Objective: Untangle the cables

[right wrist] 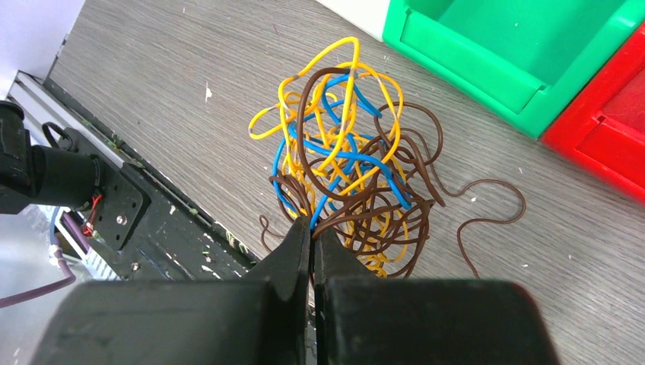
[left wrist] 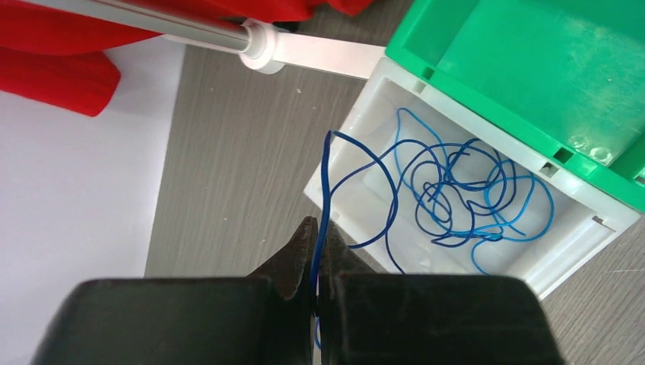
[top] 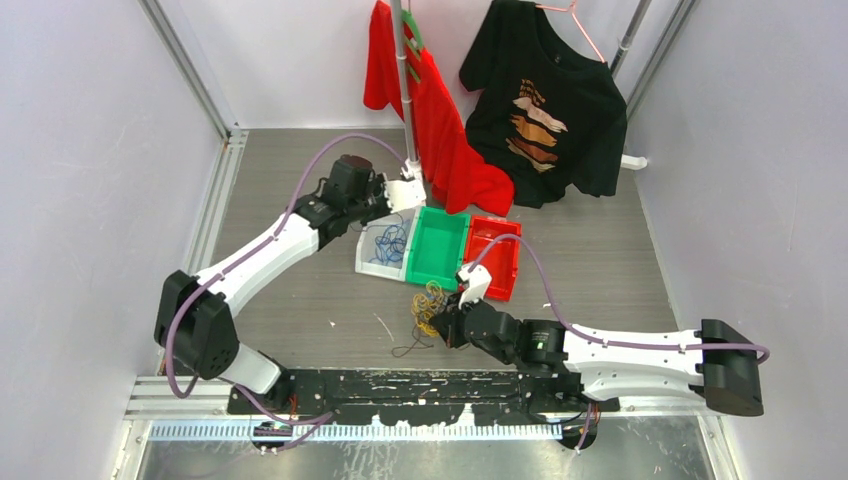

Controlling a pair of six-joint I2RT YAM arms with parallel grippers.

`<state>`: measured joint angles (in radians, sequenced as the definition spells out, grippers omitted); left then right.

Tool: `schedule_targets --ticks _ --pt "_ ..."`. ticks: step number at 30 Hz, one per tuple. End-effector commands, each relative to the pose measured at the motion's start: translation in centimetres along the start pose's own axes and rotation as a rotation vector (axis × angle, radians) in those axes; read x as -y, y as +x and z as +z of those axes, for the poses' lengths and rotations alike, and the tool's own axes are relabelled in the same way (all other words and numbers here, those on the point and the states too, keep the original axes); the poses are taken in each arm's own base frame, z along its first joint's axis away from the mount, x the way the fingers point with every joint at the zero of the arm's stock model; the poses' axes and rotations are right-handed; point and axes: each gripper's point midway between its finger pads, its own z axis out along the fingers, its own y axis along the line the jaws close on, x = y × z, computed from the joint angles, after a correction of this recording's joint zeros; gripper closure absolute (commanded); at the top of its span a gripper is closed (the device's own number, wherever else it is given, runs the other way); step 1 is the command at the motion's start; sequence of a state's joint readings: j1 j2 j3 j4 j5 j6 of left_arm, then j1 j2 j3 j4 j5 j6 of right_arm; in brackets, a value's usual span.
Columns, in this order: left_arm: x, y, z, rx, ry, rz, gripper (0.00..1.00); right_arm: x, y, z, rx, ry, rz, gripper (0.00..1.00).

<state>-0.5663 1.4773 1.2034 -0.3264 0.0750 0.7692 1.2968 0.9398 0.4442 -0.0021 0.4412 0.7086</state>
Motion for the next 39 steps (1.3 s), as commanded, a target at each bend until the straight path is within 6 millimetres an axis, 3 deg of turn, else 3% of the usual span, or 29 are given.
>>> schedule_targets --ticks 1,10,14,17,21,25,29,30,34,36,39 --pt "1.2 -0.6 1.5 -0.017 0.035 0.038 1.00 -0.8 -2.3 -0.5 0.081 -0.015 0.058 0.99" --pt "2.2 0.3 6.1 -0.137 0.073 -0.032 1.00 0.3 -2.7 -1.3 0.124 0.001 0.082 0.99" --pt "2.9 -0.6 6.9 -0.099 0.111 -0.153 1.00 0.7 -2.9 -1.6 0.138 0.006 0.090 0.99" --pt "3.1 -0.3 7.2 -0.115 0.113 -0.209 1.00 0.7 -2.8 -1.6 0.135 0.007 0.089 0.99" --pt "2.9 2.4 6.8 -0.177 0.082 -0.234 1.00 0.4 -2.8 -1.4 0.128 0.005 0.087 0.99" --pt "3.8 4.7 6.2 -0.211 0.095 -0.249 1.00 0.3 -2.7 -1.3 0.123 0.003 0.085 0.99" --pt "5.1 5.1 6.2 -0.226 0.145 -0.272 1.00 0.2 -2.6 -1.1 0.116 0.005 0.081 0.99" --pt "5.2 5.1 6.2 -0.233 0.158 -0.273 0.97 0.1 -2.7 -1.1 0.116 0.006 0.082 0.99" --pt "4.5 4.8 5.7 -0.244 0.166 -0.298 0.67 0.1 -2.6 -1.0 0.113 0.009 0.077 0.99" --pt "3.8 3.8 5.0 -0.200 0.179 -0.329 0.44 0.1 -2.6 -1.0 0.110 0.008 0.076 0.99" --pt "2.9 2.1 3.6 -0.149 0.211 -0.342 0.25 0.0 -2.5 -0.9 0.106 0.008 0.075 0.99"
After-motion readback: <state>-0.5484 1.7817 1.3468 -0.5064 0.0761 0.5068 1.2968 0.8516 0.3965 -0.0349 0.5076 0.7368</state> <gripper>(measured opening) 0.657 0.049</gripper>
